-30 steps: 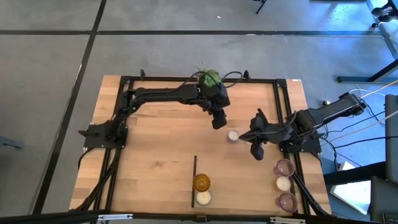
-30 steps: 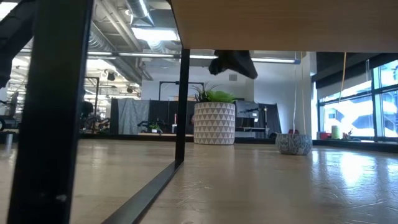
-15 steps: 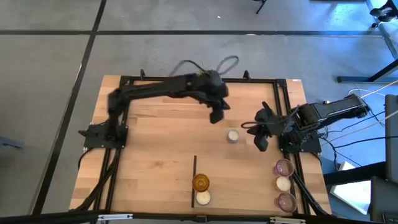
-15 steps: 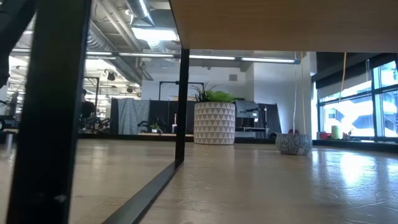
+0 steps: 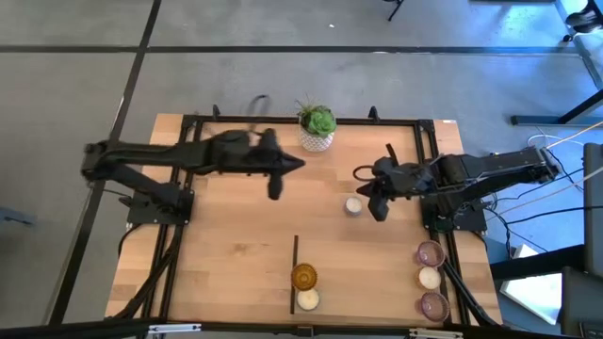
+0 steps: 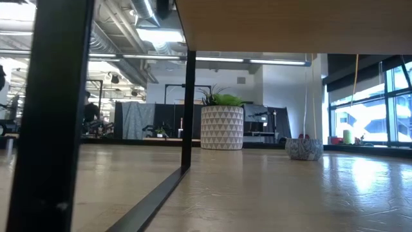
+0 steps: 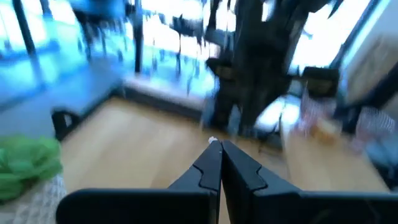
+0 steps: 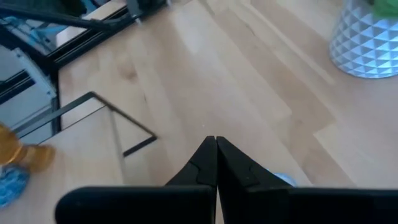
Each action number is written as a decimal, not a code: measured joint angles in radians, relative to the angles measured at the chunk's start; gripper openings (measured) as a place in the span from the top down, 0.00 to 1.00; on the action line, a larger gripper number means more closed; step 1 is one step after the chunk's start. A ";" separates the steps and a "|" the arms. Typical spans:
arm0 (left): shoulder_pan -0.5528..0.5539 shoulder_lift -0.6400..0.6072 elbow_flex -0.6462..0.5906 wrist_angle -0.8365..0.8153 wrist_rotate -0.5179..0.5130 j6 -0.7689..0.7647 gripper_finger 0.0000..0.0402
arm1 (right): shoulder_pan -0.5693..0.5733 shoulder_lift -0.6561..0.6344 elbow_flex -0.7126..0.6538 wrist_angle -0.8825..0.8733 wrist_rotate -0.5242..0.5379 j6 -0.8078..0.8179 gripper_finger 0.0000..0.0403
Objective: Pick & Place candle stick holders
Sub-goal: Put the light blue scented candle on the shelf aligned with the yellow glass candle holder
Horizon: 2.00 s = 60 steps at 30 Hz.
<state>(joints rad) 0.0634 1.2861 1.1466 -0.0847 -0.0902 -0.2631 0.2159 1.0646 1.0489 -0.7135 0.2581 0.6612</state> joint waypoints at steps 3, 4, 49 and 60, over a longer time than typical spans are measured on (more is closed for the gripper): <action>-0.001 -0.132 -0.219 0.230 -0.021 -0.016 0.99 | -0.025 0.005 0.000 0.004 0.009 -0.010 1.00; 0.004 -0.169 -0.289 0.285 -0.020 -0.014 0.99 | -0.034 0.007 0.000 0.007 0.009 -0.017 1.00; 0.090 -0.568 -0.670 0.259 0.004 0.142 0.99 | -0.365 0.515 0.001 -0.266 -0.308 0.083 0.60; 0.090 -0.568 -0.670 0.258 0.003 0.093 0.99 | -0.359 0.575 0.001 -0.205 -0.330 0.022 0.66</action>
<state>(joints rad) 0.1532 0.7177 0.4763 0.1731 -0.0872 -0.1705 -0.1434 1.6396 1.0496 -0.9186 -0.0721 0.6835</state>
